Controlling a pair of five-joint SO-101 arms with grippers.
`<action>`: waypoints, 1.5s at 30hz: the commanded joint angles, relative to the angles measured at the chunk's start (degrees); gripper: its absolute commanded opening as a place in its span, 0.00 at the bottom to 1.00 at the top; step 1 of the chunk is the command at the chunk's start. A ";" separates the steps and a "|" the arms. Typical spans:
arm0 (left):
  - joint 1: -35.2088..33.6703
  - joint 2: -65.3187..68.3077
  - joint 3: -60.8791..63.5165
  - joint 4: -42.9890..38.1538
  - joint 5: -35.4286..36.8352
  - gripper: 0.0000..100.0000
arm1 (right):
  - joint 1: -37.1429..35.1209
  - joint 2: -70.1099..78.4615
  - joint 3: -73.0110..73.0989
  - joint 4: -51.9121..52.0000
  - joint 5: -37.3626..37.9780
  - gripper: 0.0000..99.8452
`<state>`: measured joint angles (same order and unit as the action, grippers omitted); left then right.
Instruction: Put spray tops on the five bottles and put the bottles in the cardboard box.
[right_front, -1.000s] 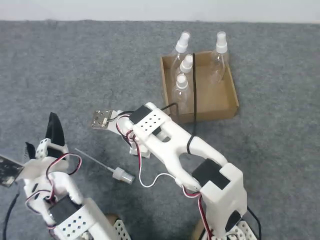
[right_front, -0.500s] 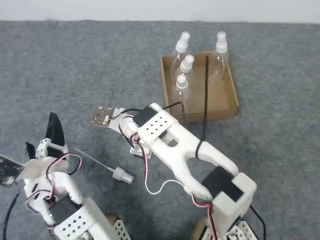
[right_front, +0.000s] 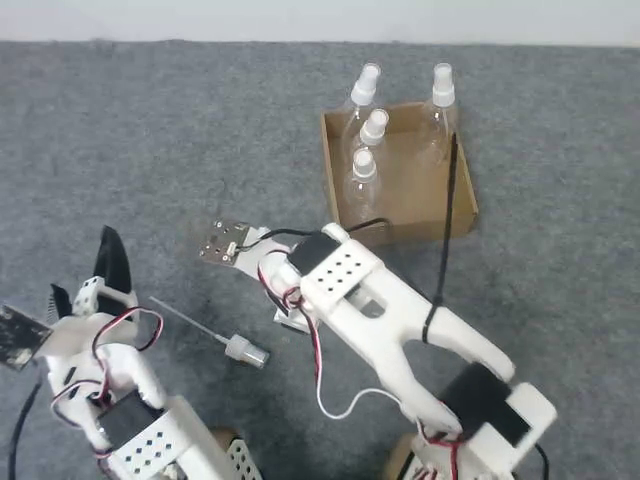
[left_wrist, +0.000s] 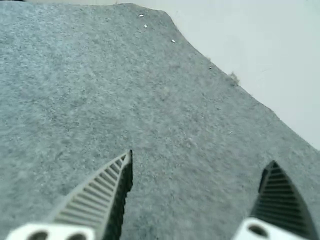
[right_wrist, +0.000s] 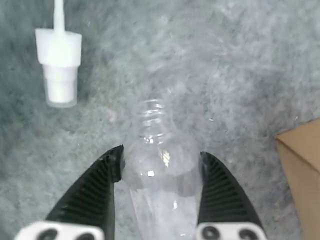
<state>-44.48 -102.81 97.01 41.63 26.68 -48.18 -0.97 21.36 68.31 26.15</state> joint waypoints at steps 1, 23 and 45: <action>0.09 0.35 -0.48 0.26 -2.64 0.38 | -0.22 -7.69 2.20 -3.30 -1.85 0.05; 5.63 0.53 -0.48 0.26 -8.53 0.38 | -0.22 -23.16 18.46 -18.77 -5.19 0.05; 10.99 0.70 -0.84 5.54 -26.64 0.32 | 2.24 -23.78 18.37 -18.77 -5.45 0.05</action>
<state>-34.73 -102.81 97.01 46.55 1.98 -46.95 -21.27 40.79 50.64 21.49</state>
